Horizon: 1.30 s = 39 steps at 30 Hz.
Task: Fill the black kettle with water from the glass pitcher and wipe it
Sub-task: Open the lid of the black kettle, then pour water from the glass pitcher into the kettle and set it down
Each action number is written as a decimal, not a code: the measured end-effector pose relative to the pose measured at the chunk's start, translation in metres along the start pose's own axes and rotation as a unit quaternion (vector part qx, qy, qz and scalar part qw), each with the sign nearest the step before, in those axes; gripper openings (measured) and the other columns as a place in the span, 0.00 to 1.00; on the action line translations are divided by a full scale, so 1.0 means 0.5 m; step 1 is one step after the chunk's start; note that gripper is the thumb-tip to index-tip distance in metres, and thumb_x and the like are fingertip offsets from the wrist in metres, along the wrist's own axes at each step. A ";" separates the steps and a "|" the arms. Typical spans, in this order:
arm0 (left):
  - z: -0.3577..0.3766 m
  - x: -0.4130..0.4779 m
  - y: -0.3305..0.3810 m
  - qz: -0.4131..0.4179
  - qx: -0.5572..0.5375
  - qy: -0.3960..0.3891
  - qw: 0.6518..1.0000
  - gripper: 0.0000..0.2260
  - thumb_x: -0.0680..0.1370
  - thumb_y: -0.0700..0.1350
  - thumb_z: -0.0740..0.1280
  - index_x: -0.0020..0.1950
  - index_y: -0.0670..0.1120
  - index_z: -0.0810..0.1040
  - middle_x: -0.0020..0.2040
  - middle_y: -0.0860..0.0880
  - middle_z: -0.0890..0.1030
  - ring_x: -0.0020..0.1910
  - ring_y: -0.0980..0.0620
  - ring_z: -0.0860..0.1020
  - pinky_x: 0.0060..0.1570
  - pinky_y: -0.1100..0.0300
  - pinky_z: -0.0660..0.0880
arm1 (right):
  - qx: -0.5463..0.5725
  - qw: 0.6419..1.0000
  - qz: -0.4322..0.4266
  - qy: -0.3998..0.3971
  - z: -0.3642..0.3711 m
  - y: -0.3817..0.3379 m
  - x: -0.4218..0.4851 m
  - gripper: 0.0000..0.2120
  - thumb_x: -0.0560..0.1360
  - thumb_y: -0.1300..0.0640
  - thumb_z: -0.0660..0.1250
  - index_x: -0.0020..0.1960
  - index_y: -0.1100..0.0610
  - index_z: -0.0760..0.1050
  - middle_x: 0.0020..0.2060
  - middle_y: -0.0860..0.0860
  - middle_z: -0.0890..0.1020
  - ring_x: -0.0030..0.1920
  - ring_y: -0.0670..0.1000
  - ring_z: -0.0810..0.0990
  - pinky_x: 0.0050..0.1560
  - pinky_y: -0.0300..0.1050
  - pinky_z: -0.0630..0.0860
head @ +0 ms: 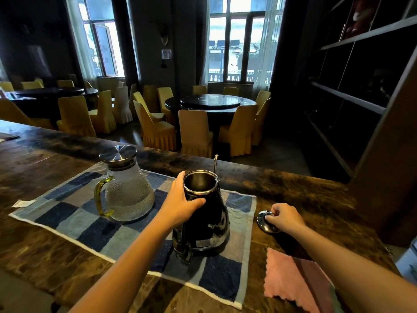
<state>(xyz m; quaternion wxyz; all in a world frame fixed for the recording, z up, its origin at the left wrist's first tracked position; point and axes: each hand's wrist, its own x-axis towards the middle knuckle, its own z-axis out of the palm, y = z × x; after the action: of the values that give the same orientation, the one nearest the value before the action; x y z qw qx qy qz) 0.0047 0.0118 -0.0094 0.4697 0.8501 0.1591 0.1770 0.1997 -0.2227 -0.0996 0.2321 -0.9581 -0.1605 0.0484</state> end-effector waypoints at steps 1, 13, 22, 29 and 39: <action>0.000 -0.001 0.000 0.002 0.001 -0.001 1.000 0.38 0.72 0.41 0.71 0.75 0.46 0.52 0.74 0.44 0.61 0.68 0.52 0.63 0.59 0.63 0.59 | -0.003 1.000 0.001 0.001 0.000 0.000 -0.001 0.12 0.72 0.50 0.70 0.33 0.53 0.72 0.33 0.49 0.80 0.37 0.50 0.79 0.36 0.47 0.74; 0.013 -0.010 -0.005 0.019 -0.003 0.051 0.998 0.33 0.71 0.42 0.72 0.72 0.44 0.60 0.67 0.49 0.69 0.66 0.51 0.67 0.57 0.63 0.63 | 0.067 0.992 -0.103 0.021 -0.054 -0.080 -0.046 0.22 0.72 0.45 0.70 0.62 0.51 0.70 0.57 0.51 0.75 0.57 0.52 0.73 0.51 0.47 0.74; 0.023 -0.086 -0.037 -0.006 -0.074 0.072 0.995 0.31 0.74 0.59 0.65 0.74 0.49 0.60 0.72 0.51 0.67 0.71 0.51 0.65 0.69 0.52 0.64 | 0.281 0.889 -0.362 0.004 -0.141 -0.344 -0.192 0.10 0.77 0.59 0.65 0.58 0.56 0.75 0.54 0.51 0.80 0.54 0.46 0.78 0.54 0.37 0.74; -0.143 -0.189 -0.226 -0.008 -0.092 0.251 0.964 0.09 0.80 0.45 0.61 0.56 0.55 0.78 0.53 0.52 0.82 0.55 0.54 0.80 0.47 0.66 0.78 | 0.335 0.836 -0.403 -0.165 -0.051 -0.554 -0.270 0.14 0.80 0.57 0.59 0.63 0.58 0.75 0.56 0.51 0.79 0.53 0.42 0.77 0.54 0.36 0.73; -0.369 -0.009 -0.398 -0.085 -0.093 0.220 0.967 0.18 0.81 0.49 0.58 0.70 0.45 0.69 0.69 0.44 0.72 0.67 0.49 0.70 0.62 0.59 0.65 | 0.411 0.861 -0.052 -0.295 0.169 -0.759 -0.193 0.22 0.81 0.49 0.55 0.66 0.62 0.71 0.66 0.61 0.75 0.66 0.59 0.72 0.68 0.52 0.66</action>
<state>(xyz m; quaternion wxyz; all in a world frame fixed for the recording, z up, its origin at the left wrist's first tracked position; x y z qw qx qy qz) -0.1029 0.2478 -0.0888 0.5134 0.7262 0.3131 0.3332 -0.0136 0.1009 0.0020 0.5490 -0.7068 -0.2363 0.3784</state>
